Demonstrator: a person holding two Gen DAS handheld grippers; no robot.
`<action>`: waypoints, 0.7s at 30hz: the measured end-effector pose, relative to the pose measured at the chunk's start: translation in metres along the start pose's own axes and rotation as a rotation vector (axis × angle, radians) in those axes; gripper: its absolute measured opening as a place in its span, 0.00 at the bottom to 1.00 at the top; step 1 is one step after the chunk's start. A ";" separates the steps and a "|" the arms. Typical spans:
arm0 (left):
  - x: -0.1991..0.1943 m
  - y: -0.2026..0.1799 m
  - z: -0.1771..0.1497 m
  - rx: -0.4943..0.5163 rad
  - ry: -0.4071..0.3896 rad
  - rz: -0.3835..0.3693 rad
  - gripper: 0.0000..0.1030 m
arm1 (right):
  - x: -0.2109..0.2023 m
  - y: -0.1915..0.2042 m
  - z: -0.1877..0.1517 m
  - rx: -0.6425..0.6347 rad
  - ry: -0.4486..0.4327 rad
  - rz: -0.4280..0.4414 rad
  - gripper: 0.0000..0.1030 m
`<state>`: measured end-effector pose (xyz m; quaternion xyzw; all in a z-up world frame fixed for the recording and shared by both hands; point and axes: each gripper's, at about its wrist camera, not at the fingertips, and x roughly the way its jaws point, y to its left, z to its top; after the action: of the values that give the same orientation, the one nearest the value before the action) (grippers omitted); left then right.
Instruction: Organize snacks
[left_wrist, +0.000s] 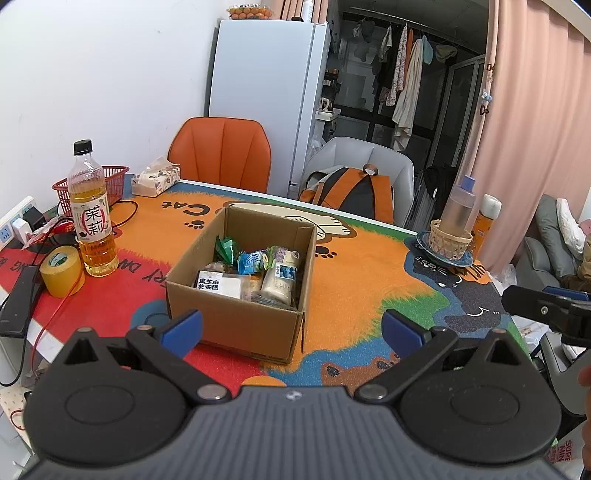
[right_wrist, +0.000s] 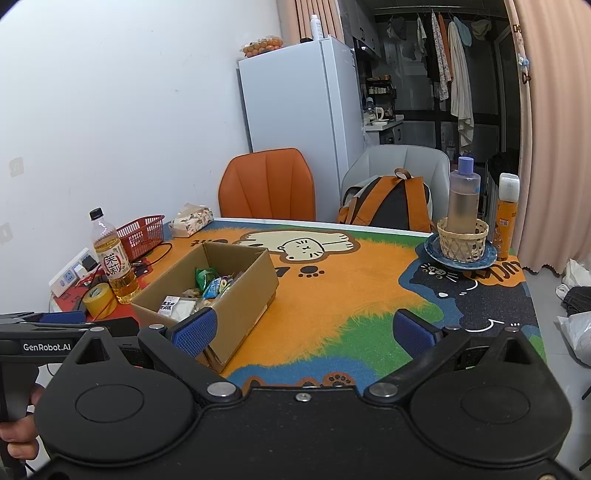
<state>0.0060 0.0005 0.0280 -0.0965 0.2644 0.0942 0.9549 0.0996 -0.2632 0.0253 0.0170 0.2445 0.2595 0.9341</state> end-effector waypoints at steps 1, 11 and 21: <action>0.000 0.000 0.000 0.000 -0.001 0.000 0.99 | 0.000 0.000 0.000 0.001 0.000 0.000 1.00; 0.000 0.000 -0.001 -0.002 0.001 0.000 0.99 | 0.000 0.000 0.000 0.000 0.001 0.001 1.00; 0.000 0.000 -0.001 -0.001 0.002 -0.001 0.99 | 0.000 0.001 0.001 -0.001 0.001 -0.001 1.00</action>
<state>0.0056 0.0000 0.0272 -0.0974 0.2651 0.0937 0.9547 0.0996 -0.2618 0.0257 0.0163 0.2449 0.2590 0.9342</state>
